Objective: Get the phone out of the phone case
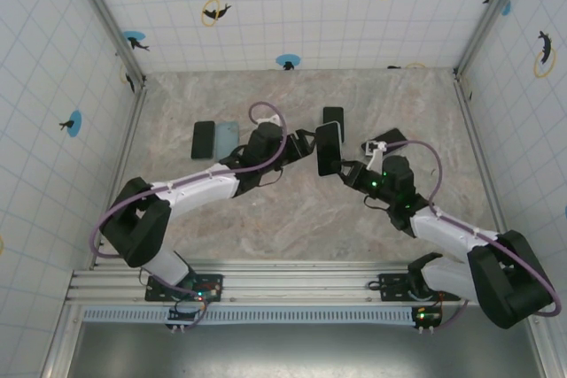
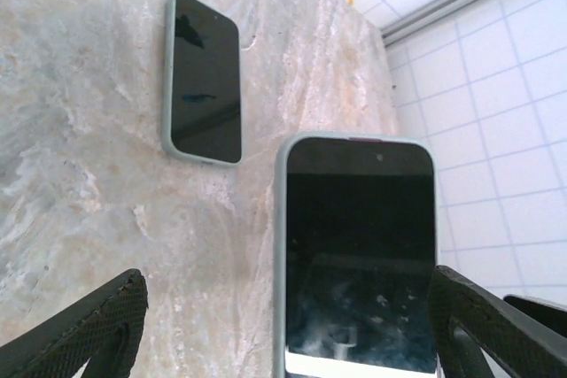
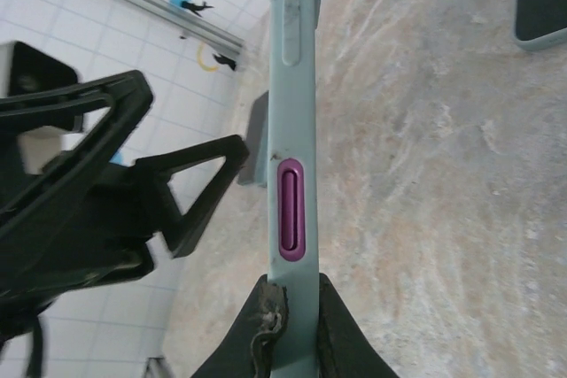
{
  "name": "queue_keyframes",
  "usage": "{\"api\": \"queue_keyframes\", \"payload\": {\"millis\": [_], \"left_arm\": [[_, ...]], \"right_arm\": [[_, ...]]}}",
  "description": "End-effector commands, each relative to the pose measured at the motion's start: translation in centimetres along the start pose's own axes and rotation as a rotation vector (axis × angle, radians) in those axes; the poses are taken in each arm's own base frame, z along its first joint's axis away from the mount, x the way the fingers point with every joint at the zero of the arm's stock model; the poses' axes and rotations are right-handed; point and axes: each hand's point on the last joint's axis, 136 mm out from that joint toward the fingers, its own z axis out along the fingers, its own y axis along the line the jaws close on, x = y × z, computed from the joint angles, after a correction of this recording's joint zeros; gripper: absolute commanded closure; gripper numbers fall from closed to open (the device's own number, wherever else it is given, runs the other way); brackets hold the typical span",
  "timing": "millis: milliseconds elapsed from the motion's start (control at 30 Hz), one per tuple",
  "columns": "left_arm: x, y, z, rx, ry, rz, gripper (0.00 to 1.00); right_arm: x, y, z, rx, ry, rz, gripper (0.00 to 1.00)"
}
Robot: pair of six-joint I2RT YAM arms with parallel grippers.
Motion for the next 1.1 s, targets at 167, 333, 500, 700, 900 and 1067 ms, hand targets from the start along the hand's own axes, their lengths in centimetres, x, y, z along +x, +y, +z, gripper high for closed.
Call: {"api": "queue_keyframes", "payload": {"millis": [167,333,500,700,900,1067], "left_arm": [[-0.7,-4.9,0.6,0.348,0.139,-0.074,0.26],[-1.3,-7.5,0.9,0.454,0.186,-0.068,0.32],[-2.1,-9.3,0.2,0.559,0.197,-0.101,0.43],[-2.2,-10.6,-0.2,0.645,0.235,-0.150,0.62],[-2.5,-11.3,-0.1,0.671,0.252,-0.136,0.63],[-3.0,-11.0,0.2,0.675,0.249,-0.148,0.71]], "right_arm": [[-3.7,6.8,-1.3,-0.274,-0.058,0.034,1.00],[-4.2,7.7,-1.8,-0.320,-0.065,0.075,1.00],[-4.2,7.7,-1.9,-0.334,-0.052,0.123,1.00],[-4.0,7.5,-2.1,-0.364,-0.041,0.199,1.00],[-3.8,8.3,-2.3,-0.419,-0.009,0.253,1.00],[-3.6,8.1,-2.4,-0.416,0.001,0.264,1.00]]}}
